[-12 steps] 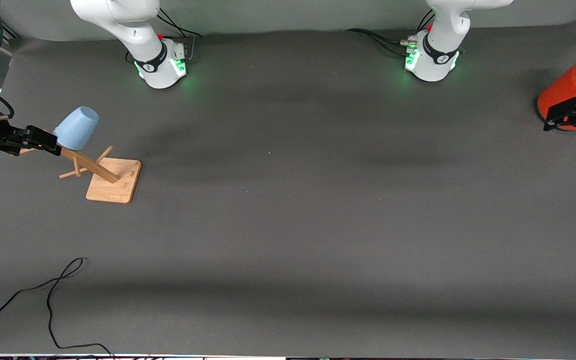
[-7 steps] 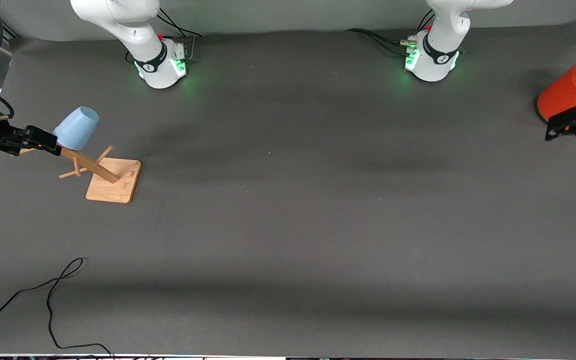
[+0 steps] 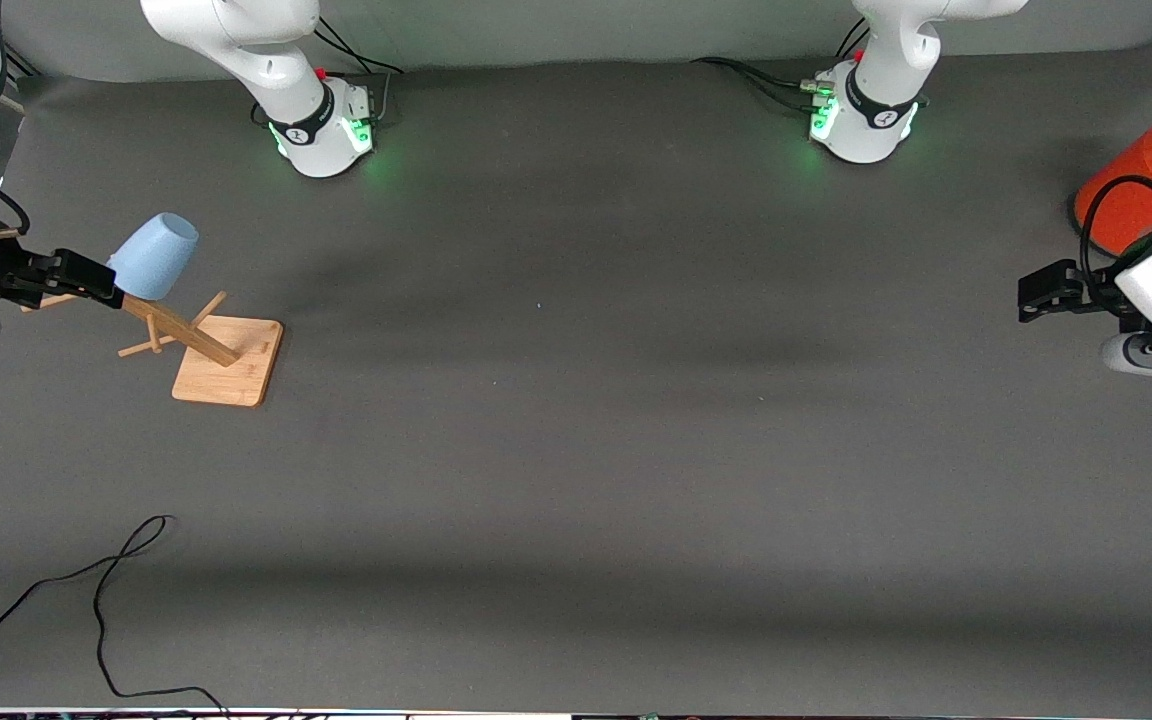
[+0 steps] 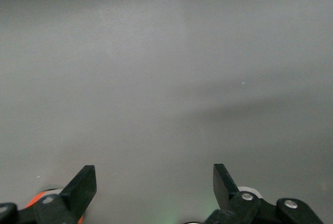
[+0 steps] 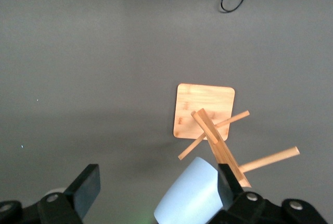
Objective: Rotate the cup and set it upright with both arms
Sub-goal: 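Grasp the light blue cup on the wooden stand peg with the right gripper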
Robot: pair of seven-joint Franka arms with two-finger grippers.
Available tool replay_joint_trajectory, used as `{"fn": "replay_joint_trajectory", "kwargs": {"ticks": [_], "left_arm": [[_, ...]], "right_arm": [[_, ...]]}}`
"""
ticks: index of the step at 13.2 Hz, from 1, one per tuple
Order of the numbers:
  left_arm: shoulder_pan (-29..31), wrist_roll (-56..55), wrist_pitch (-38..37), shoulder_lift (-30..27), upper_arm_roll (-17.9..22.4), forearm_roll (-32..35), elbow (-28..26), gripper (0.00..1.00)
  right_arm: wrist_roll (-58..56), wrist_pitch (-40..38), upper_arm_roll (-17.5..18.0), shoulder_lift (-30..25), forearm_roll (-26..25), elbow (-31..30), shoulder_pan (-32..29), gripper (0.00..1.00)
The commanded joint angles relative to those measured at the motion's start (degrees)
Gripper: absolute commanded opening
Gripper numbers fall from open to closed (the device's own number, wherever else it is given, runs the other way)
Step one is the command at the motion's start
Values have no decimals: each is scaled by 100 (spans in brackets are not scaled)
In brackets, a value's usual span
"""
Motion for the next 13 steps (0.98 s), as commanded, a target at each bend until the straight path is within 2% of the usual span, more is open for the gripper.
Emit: {"fn": "replay_joint_trajectory", "kwargs": {"ticks": [1, 6, 9, 13], "left_arm": [[6, -84, 91, -43, 59, -132, 48, 100], [58, -75, -40, -43, 67, -140, 39, 100], [68, -66, -172, -35, 94, -193, 13, 100], [50, -40, -286, -35, 67, -211, -31, 100]], "right_arm": [[-17, 371, -100, -994, 32, -1138, -50, 100], [18, 417, -469, -1874, 14, -2028, -50, 100], [184, 338, -505, -1963, -47, -2125, -94, 100], [2007, 92, -575, -1972, -47, -2099, -33, 100]]}}
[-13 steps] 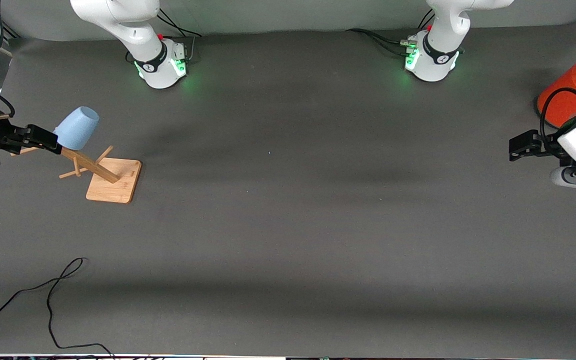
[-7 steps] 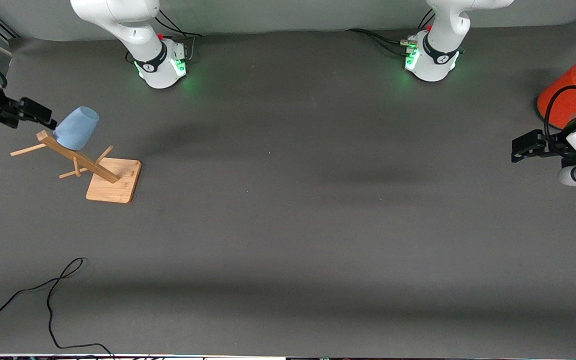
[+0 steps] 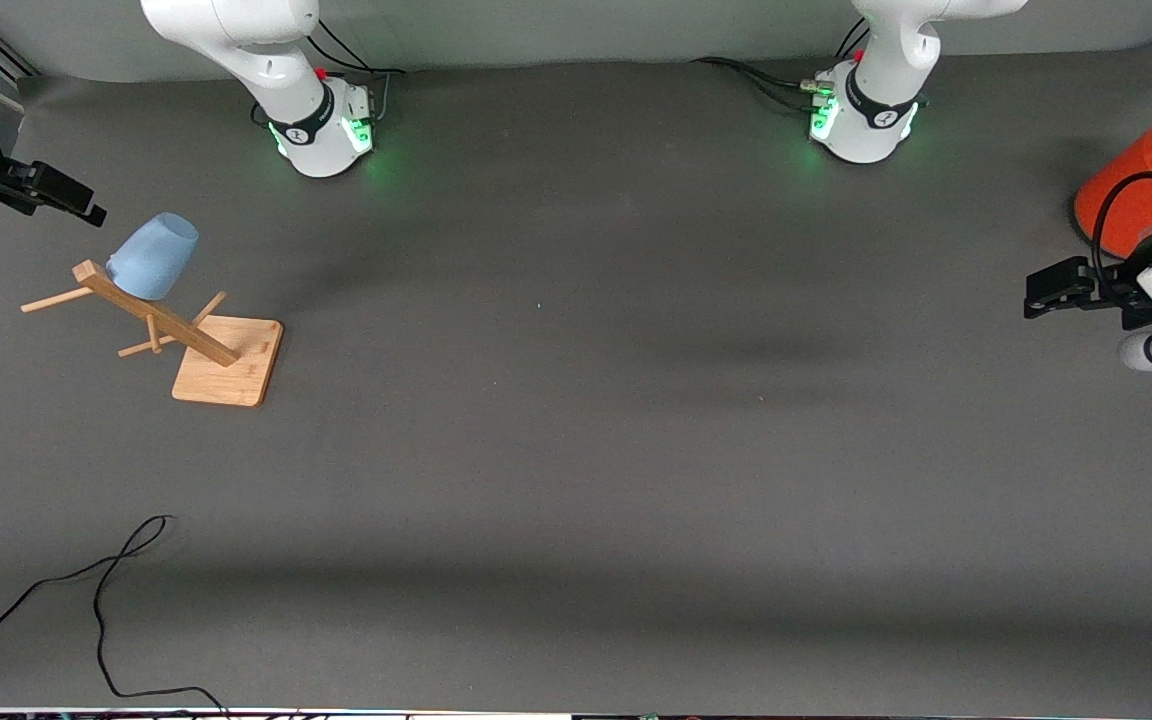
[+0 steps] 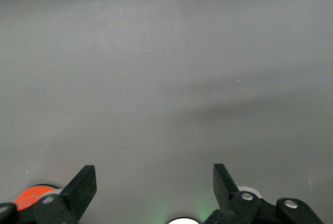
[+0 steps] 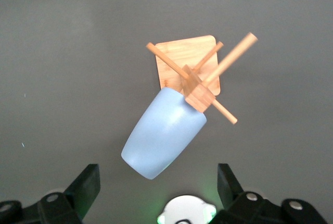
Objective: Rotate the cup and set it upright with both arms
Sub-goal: 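Grasp the light blue cup on the wooden stand peg with the right gripper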
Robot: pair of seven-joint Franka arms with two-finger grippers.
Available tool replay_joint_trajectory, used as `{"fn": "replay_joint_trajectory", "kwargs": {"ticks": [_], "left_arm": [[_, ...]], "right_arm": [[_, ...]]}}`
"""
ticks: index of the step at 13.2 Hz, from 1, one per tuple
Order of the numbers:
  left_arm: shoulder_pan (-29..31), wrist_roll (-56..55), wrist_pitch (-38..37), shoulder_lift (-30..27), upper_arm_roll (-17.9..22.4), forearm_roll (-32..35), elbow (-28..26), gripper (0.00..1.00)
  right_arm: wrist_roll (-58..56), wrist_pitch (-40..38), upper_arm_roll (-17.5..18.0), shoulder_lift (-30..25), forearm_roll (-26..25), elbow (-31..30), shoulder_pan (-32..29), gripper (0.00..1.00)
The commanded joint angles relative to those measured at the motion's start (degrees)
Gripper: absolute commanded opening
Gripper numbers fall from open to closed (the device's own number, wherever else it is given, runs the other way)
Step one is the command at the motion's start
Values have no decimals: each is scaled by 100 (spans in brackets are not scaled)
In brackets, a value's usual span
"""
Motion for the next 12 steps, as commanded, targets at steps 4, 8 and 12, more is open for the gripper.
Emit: {"fn": "replay_joint_trajectory", "kwargs": {"ticks": [4, 8, 12], "left_arm": [[5, -40, -249, -121, 42, -101, -30, 100], [224, -14, -275, -139, 95, -268, -39, 100], [383, 39, -442, -279, 104, -295, -4, 100]], "right_arm": [[2394, -78, 16, -93, 22, -117, 38, 100], [2528, 430, -55, -84, 66, -634, 29, 100], [2528, 1247, -257, -50, 189, -1276, 29, 100]]}}
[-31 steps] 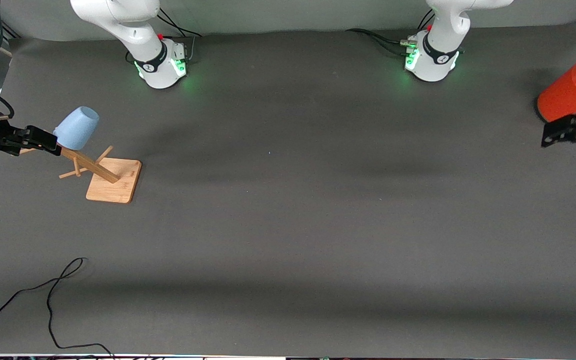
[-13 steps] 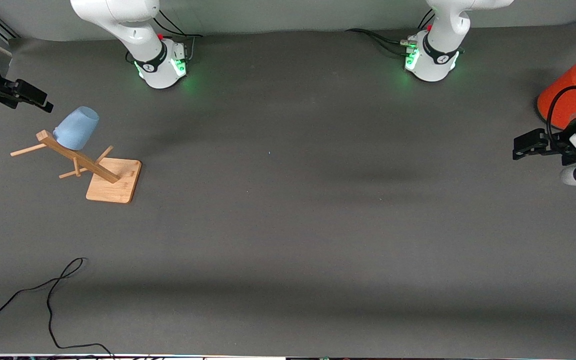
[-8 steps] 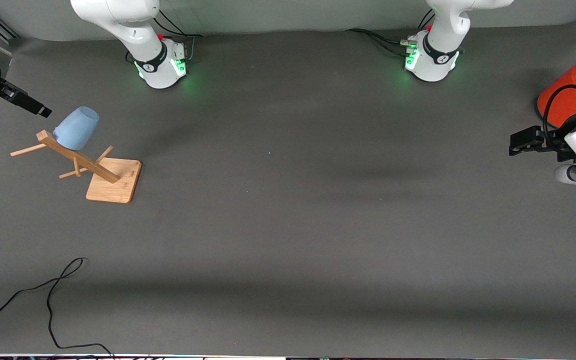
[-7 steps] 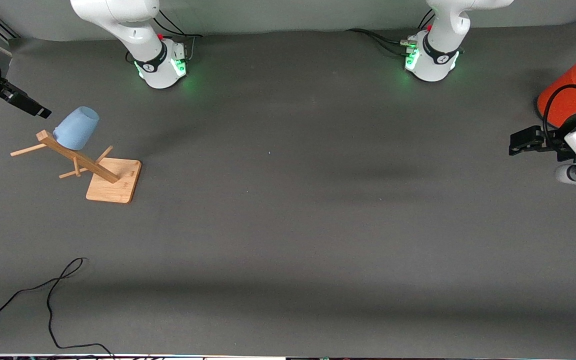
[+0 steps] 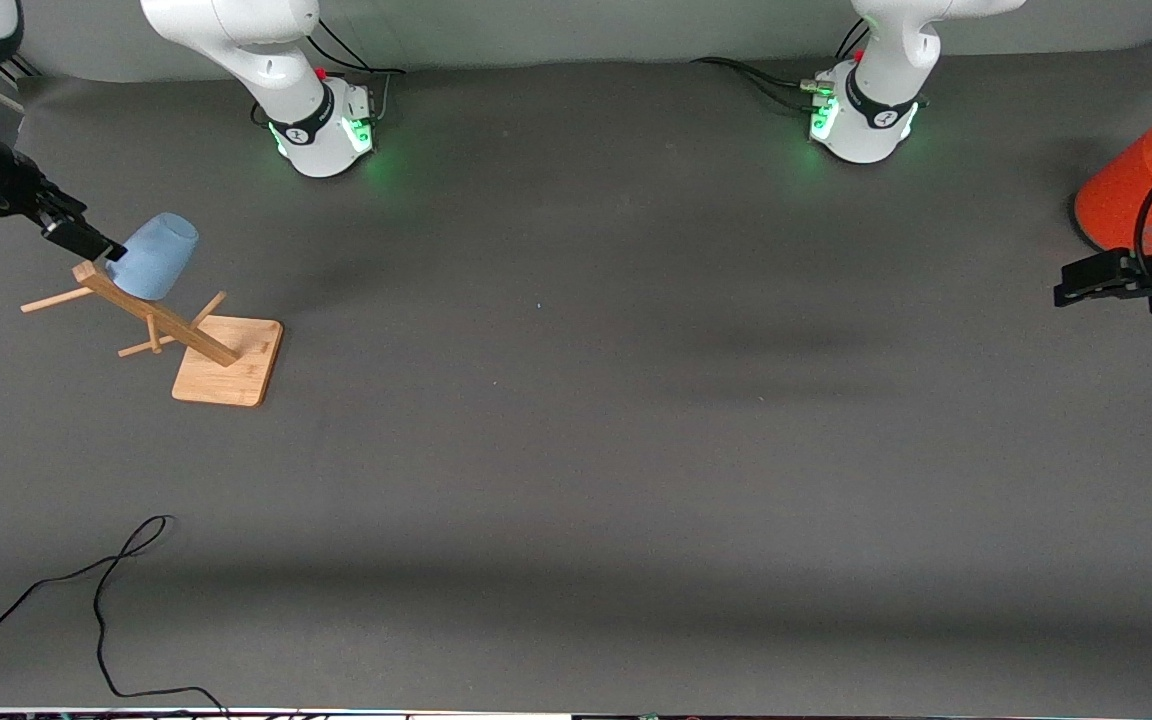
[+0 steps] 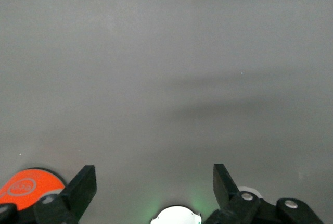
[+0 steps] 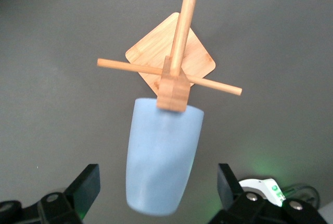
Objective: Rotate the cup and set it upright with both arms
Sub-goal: 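Pull the blue cup off the stand peg with the right gripper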
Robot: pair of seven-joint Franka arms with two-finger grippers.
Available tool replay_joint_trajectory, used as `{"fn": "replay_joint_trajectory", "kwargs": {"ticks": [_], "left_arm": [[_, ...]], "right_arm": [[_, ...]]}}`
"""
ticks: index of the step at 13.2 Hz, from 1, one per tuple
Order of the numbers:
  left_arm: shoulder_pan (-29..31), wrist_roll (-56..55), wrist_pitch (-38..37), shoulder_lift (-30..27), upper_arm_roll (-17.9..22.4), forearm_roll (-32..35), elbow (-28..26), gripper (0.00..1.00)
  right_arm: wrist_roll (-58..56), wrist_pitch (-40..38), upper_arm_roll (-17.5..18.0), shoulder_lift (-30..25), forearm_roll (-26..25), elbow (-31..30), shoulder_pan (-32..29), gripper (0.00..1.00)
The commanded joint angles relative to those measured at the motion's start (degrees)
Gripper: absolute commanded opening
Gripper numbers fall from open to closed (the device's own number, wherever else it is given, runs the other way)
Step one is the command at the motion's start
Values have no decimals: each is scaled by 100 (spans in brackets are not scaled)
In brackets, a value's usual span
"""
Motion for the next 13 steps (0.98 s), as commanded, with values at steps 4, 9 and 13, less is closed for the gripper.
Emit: {"fn": "replay_joint_trajectory", "kwargs": {"ticks": [4, 9, 13], "left_arm": [[81, 36, -263, -242, 27, -140, 11, 100], [222, 62, -466, -356, 220, -159, 29, 100], [91, -43, -149, -382, 142, 420, -94, 100]], "right_arm": [[124, 762, -94, -8, 221, -642, 19, 100], [124, 1079, -94, 10, 230, -968, 27, 100], [124, 1114, -94, 19, 265, -977, 27, 87]]}}
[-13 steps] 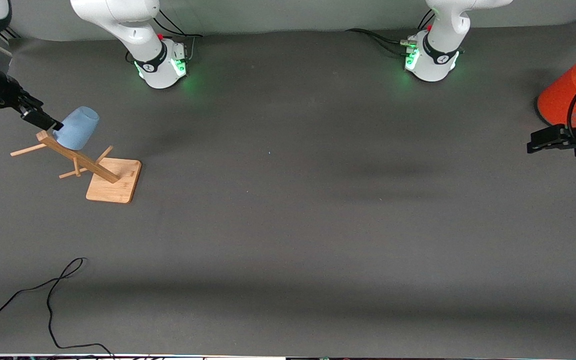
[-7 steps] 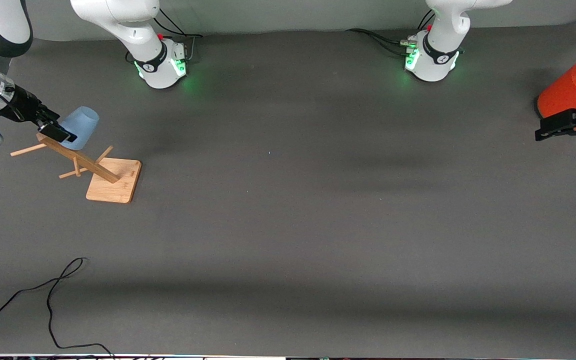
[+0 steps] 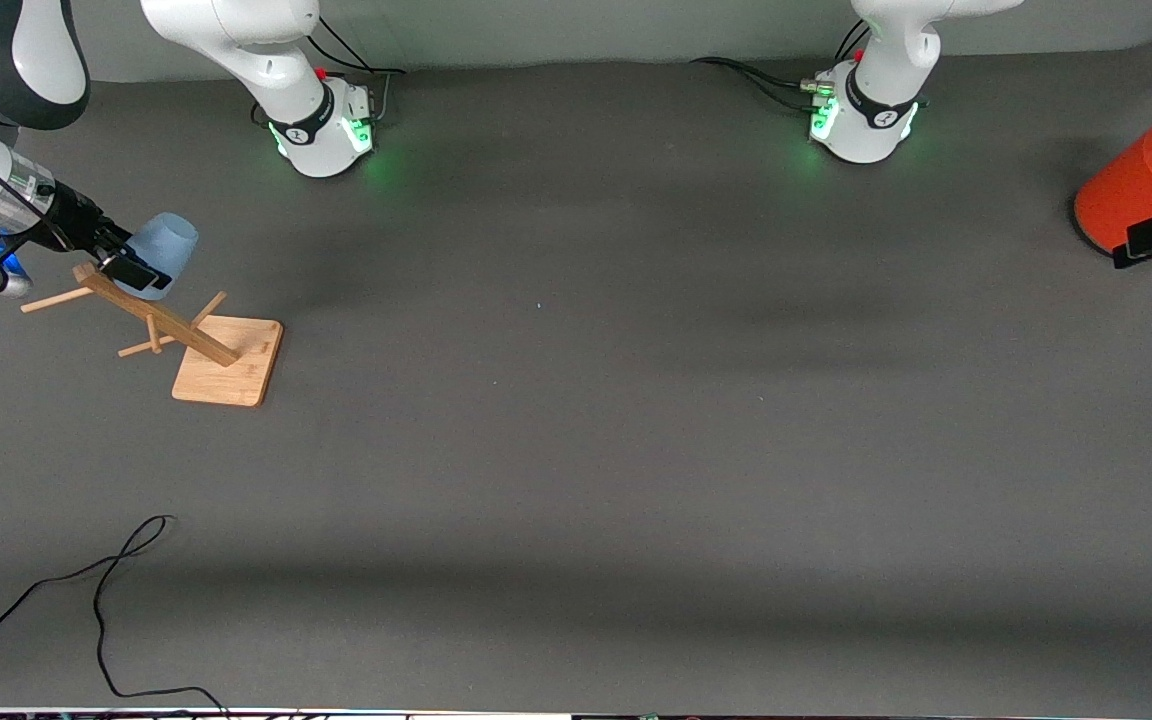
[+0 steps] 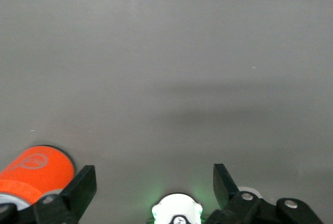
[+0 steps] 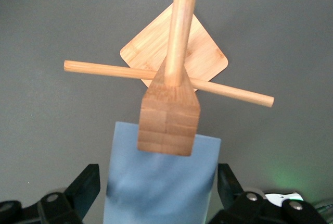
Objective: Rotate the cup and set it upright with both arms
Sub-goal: 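Pull the blue cup off the stand peg with the right gripper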
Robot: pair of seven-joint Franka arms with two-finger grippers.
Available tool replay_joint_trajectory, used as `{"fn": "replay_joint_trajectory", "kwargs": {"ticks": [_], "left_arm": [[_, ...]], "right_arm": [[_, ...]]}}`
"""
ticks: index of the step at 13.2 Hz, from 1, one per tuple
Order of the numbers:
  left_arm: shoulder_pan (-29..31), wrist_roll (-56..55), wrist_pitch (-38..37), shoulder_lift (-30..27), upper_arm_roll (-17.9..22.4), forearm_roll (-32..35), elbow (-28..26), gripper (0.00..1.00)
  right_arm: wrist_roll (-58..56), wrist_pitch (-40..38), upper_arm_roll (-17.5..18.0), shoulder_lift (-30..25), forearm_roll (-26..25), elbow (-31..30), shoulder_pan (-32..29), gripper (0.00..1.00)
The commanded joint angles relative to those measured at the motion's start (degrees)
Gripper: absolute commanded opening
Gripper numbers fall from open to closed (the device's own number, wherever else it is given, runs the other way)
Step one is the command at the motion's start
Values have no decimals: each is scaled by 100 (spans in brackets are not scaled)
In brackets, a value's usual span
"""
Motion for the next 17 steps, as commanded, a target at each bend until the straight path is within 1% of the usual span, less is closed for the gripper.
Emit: {"fn": "replay_joint_trajectory", "kwargs": {"ticks": [1, 2, 3, 4, 6, 7, 9, 11, 13, 15, 17], "left_arm": [[-146, -52, 236, -201, -46, 250, -250, 100], [-172, -61, 499, -385, -55, 258, -591, 100], [-268, -70, 849, -683, -90, 293, -1125, 100], [-321, -78, 1105, -938, -133, 476, -1557, 100], [-339, -375, 1449, -1334, -326, 600, -2234, 100], [-339, -499, 1572, -1519, -484, 827, -2438, 100], [-339, -606, 1617, -1530, -573, 900, -2396, 100], [-340, -623, 1565, -1285, -573, 883, -2003, 100], [-313, -606, 1494, -995, -565, 821, -1519, 100], [-339, -806, 1459, -958, -573, 795, -1351, 100], [-357, -1176, 1468, -906, -573, 515, -1237, 100]], "right_arm": [[120, 100, -18, -32, 122, -45, 27, 48], [120, 100, -18, -32, 122, -36, 27, 29], [120, 100, -18, -32, 122, -36, 27, 29], [120, 100, -18, -32, 122, -36, 27, 29], [120, 91, -9, -41, 122, -36, 27, 29], [137, 39, -9, -93, 122, -27, 35, 29], [530, -258, 26, -338, 122, -1, 149, 29], [1039, -592, 70, -707, 122, 17, 438, 29], [1724, -935, 97, -988, 114, 104, 894, 29], [2515, -1235, 175, -1165, 105, 236, 1413, 29], [3376, -1446, 403, -1166, 113, 490, 1826, 29]]}}
